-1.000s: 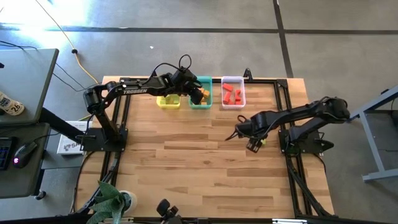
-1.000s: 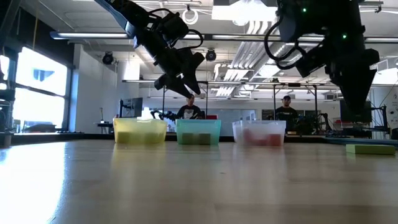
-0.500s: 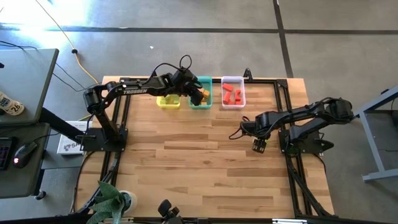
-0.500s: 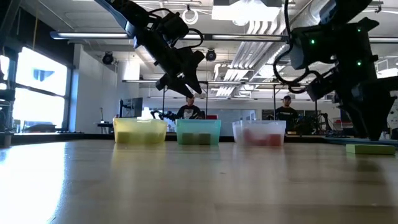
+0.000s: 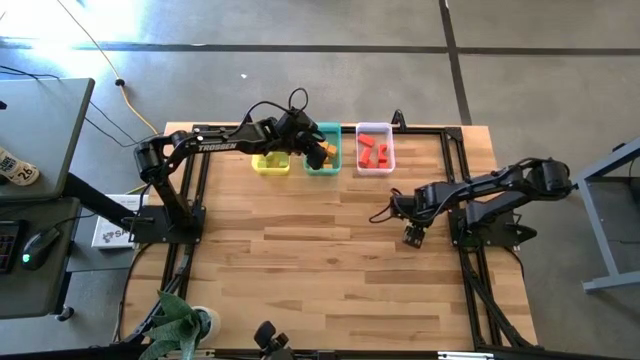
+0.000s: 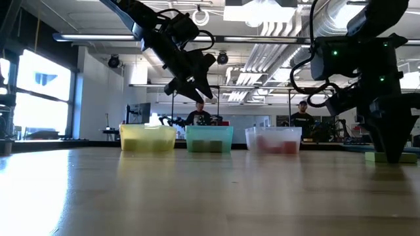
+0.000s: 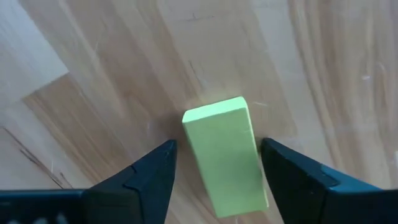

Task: Sort & place blocks by color
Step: Put the green block into the yellow bin, then return to Home Position

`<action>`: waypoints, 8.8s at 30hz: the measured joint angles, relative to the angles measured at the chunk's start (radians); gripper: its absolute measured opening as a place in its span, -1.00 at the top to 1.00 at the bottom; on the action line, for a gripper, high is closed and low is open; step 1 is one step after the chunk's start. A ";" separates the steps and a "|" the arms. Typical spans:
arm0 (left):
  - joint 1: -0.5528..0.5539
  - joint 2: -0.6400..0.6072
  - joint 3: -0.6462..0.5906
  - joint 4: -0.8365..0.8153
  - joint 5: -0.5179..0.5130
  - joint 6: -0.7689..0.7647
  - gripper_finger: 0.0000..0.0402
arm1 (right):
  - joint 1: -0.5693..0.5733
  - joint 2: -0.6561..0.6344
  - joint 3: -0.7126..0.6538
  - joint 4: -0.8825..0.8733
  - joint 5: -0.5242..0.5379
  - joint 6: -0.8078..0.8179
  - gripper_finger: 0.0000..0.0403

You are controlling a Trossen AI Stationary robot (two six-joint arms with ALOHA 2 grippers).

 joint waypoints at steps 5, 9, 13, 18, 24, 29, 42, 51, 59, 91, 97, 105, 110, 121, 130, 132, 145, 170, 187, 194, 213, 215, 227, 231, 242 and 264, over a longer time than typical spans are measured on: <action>0.000 0.000 0.000 0.000 0.000 -0.011 0.06 | 0.000 -0.001 -0.011 0.007 0.003 0.047 -0.02; 0.000 0.000 0.000 0.000 0.000 -0.032 0.06 | 0.000 0.001 -0.011 0.016 0.001 0.088 0.09; 0.000 0.000 0.000 0.000 0.000 -0.034 0.06 | 0.000 0.001 -0.012 0.021 -0.003 0.120 0.15; 0.000 0.000 0.000 0.000 0.000 -0.018 0.06 | 0.000 0.002 -0.012 0.026 -0.006 0.173 0.27; 0.000 0.000 0.000 0.000 0.000 -0.018 0.06 | 0.000 0.002 -0.011 0.036 -0.003 0.281 0.49; 0.000 0.000 0.000 0.000 0.000 -0.017 0.06 | 0.000 0.002 -0.008 0.039 -0.004 0.365 0.49; 0.000 0.000 0.000 0.000 0.047 0.000 0.06 | 0.001 0.010 0.110 0.132 -0.052 0.427 0.50; 0.000 0.000 0.000 0.000 0.173 0.053 0.06 | 0.002 0.008 0.113 0.313 -0.074 0.478 0.50; 0.000 0.000 0.000 0.000 0.317 0.079 0.06 | 0.001 0.006 0.113 0.542 -0.067 0.478 0.50; -0.012 0.000 0.001 0.305 0.840 -0.117 0.06 | -0.147 0.004 0.115 1.289 -0.156 0.384 0.48; -0.013 0.000 0.001 0.314 0.840 -0.139 0.06 | -0.185 0.002 0.115 1.305 -0.189 0.374 0.48; -0.012 0.000 0.001 0.316 0.836 -0.139 0.06 | -0.238 0.002 0.115 1.301 -0.235 0.380 0.48; -0.011 0.000 0.002 0.320 0.831 -0.140 0.06 | -0.255 0.002 0.115 1.317 -0.251 0.379 0.48; -0.014 0.000 0.002 0.430 0.836 -0.171 0.06 | -0.275 0.002 0.115 1.328 -0.238 0.400 0.48; -0.005 0.000 0.001 0.425 0.788 -0.218 0.02 | -0.275 0.001 0.115 1.332 -0.239 0.406 0.48; -0.006 0.000 0.001 0.425 0.788 -0.218 -0.03 | -0.274 0.001 0.115 1.332 -0.243 0.406 0.48; -0.005 0.000 0.001 0.419 0.797 -0.244 -0.22 | -0.274 -0.013 0.115 1.338 -0.241 0.407 0.48; -0.019 0.000 0.000 0.436 0.759 -0.227 -0.21 | -0.252 -0.057 0.116 1.322 -0.159 0.399 0.48; -0.037 -0.001 0.000 0.446 0.767 -0.130 0.49 | -0.247 -0.056 0.115 1.317 -0.144 0.383 0.48; -0.037 -0.001 0.000 0.446 0.764 -0.120 0.49 | -0.247 -0.056 0.115 1.310 -0.130 0.377 0.39; 0.063 0.000 0.000 0.227 0.624 -0.016 0.49 | -0.333 -0.056 0.115 1.244 -0.180 0.354 -0.33; 0.083 0.000 0.000 0.170 0.544 -0.007 0.49 | -0.339 -0.056 0.115 1.232 -0.182 0.354 -0.33; 0.192 -0.054 0.000 -0.142 0.095 -0.034 0.49 | -0.343 -0.056 0.115 1.179 -0.200 0.309 -0.33; 0.211 -0.059 0.000 -0.238 -0.044 -0.034 0.49 | -0.349 -0.056 0.115 1.170 -0.200 0.309 -0.33; 0.220 -0.059 0.000 -0.323 -0.153 -0.034 0.29 | -0.353 -0.056 0.115 1.163 -0.191 0.312 -0.33; 0.216 -0.073 0.000 -0.284 0.051 -0.026 -0.12 | -0.352 -0.056 0.115 1.177 -0.191 0.408 -0.33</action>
